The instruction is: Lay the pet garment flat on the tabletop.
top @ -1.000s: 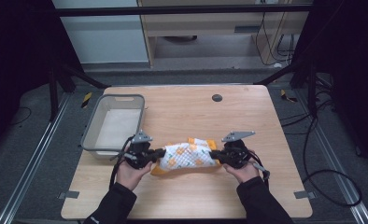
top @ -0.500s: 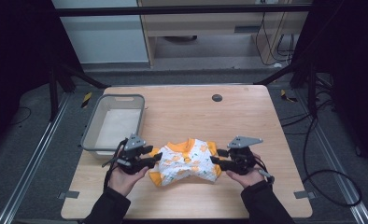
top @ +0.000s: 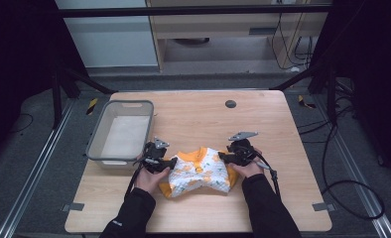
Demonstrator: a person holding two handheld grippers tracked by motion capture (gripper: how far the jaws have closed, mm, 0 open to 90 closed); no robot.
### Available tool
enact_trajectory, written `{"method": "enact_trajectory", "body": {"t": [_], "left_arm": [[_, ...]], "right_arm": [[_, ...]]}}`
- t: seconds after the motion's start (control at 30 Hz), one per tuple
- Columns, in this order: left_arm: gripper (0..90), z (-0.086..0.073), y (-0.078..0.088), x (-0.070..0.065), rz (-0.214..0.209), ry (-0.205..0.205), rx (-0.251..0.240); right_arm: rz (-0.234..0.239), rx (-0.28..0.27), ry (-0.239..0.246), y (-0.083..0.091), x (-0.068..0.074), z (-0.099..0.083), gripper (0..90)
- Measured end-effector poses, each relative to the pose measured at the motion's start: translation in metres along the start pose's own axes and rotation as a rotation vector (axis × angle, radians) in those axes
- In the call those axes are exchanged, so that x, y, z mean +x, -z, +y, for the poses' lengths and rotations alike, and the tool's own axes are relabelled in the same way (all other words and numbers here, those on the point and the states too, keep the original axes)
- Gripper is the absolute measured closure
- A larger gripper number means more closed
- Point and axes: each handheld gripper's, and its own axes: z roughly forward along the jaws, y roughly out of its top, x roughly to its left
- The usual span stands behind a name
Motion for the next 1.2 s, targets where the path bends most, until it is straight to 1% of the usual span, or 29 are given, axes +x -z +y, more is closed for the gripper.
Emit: {"method": "enact_trajectory", "body": {"t": [0.03, 0.07, 0.1, 0.17, 0.23, 0.27, 0.3, 0.37, 0.4, 0.47, 0.5, 0.53, 0.57, 0.63, 0.67, 0.7, 0.73, 0.77, 0.8, 0.83, 0.87, 0.9, 0.97, 1.0, 1.03, 1.07, 1.13, 1.17, 1.2], "left_arm": [[50.0, -0.005, -0.003, -0.001, -0.018, 0.014, -0.005], [52.4, -0.005, -0.003, -0.001, -0.018, 0.014, -0.005], [52.4, -0.007, -0.003, -0.001, -0.022, 0.01, -0.006], [55.6, -0.01, -0.004, -0.002, -0.029, 0.021, -0.012], [61.2, -0.009, -0.003, -0.002, -0.033, 0.029, -0.005], [63.5, -0.009, -0.004, -0.004, -0.037, 0.032, 0.001], [68.5, -0.009, -0.004, -0.005, -0.034, 0.029, 0.004], [74.7, -0.008, -0.004, -0.006, -0.033, 0.032, 0.005], [76.5, -0.008, -0.004, -0.006, -0.035, 0.031, 0.008], [79.3, -0.008, -0.004, -0.007, -0.03, 0.027, 0.009], [80.2, -0.008, -0.003, -0.007, -0.031, 0.027, 0.003], [81.1, -0.008, -0.001, -0.008, -0.028, 0.019, -0.006], [81.9, -0.008, 0.001, -0.009, -0.03, 0.02, -0.023], [82.5, -0.007, 0.012, -0.008, -0.063, 0.037, -0.079], [82.5, -0.005, 0.019, -0.008, -0.078, 0.037, -0.106], [82.6, -0.004, 0.027, -0.008, -0.093, 0.036, -0.135], [82.7, -0.001, 0.037, -0.008, -0.104, 0.027, -0.158], [82.7, 0.001, 0.043, -0.009, -0.104, 0.016, -0.175], [82.8, 0.004, 0.052, -0.01, -0.109, 0.007, -0.205], [82.8, 0.008, 0.063, -0.012, -0.124, -0.006, -0.24], [82.8, 0.011, 0.069, -0.014, -0.127, -0.015, -0.258], [82.8, 0.016, 0.079, -0.017, -0.129, -0.029, -0.293], [82.7, 0.024, 0.093, -0.02, -0.145, -0.048, -0.336], [82.7, 0.03, 0.103, -0.023, -0.145, -0.069, -0.364], [82.7, 0.034, 0.108, -0.025, -0.145, -0.08, -0.382], [82.7, 0.039, 0.115, -0.027, -0.139, -0.099, -0.399], [82.7, 0.05, 0.124, -0.029, -0.103, -0.134, -0.432], [82.6, 0.056, 0.127, -0.028, -0.078, -0.145, -0.442], [82.5, 0.063, 0.126, -0.026, -0.056, -0.146, -0.454]], "right_arm": [[0.005, 0.013, 0.004, -0.003, 0.0, -0.002, 53.6], [0.005, 0.013, 0.004, -0.003, 0.0, -0.002, 53.6], [0.003, 0.026, 0.005, -0.004, 0.001, -0.003, 55.0], [0.011, 0.048, 0.004, -0.007, 0.002, -0.006, 59.6], [-0.004, 0.073, 0.018, -0.009, 0.004, -0.009, 66.1], [0.004, 0.066, 0.016, -0.01, 0.003, -0.01, 69.0], [0.018, 0.063, -0.001, -0.01, 0.003, -0.01, 74.9], [0.032, 0.065, -0.008, -0.01, 0.005, -0.011, 83.6], [0.034, 0.066, -0.005, -0.01, 0.007, -0.011, 85.8], [0.023, 0.069, 0.014, -0.009, 0.01, -0.01, 87.3], [0.02, 0.067, 0.02, -0.009, 0.01, -0.011, 87.5], [0.02, 0.066, 0.016, -0.008, 0.011, -0.011, 87.6], [0.029, 0.053, 0.014, -0.006, 0.011, -0.011, 87.7], [0.043, 0.023, 0.012, 0.002, 0.011, -0.012, 87.7], [0.049, 0.002, 0.018, 0.008, 0.011, -0.011, 87.7], [0.058, -0.013, 0.009, 0.015, 0.012, -0.011, 87.7], [0.067, -0.034, 0.014, 0.023, 0.013, -0.009, 87.6], [0.07, -0.067, 0.022, 0.033, 0.014, -0.007, 87.6], [0.073, -0.087, 0.025, 0.04, 0.016, -0.005, 87.6], [0.077, -0.118, 0.03, 0.048, 0.017, -0.002, 87.5], [0.082, -0.157, 0.032, 0.059, 0.02, 0.001, 87.5], [0.086, -0.177, 0.033, 0.065, 0.021, 0.004, 87.5], [0.095, -0.24, 0.041, 0.08, 0.025, 0.013, 87.5], [0.099, -0.26, 0.043, 0.084, 0.027, 0.017, 87.5], [0.098, -0.294, 0.049, 0.092, 0.03, 0.023, 87.5], [0.1, -0.31, 0.056, 0.096, 0.031, 0.026, 87.5], [0.089, -0.351, 0.07, 0.105, 0.034, 0.036, 87.5], [0.077, -0.368, 0.075, 0.107, 0.035, 0.042, 87.5], [0.054, -0.383, 0.075, 0.109, 0.035, 0.048, 87.5]]}}
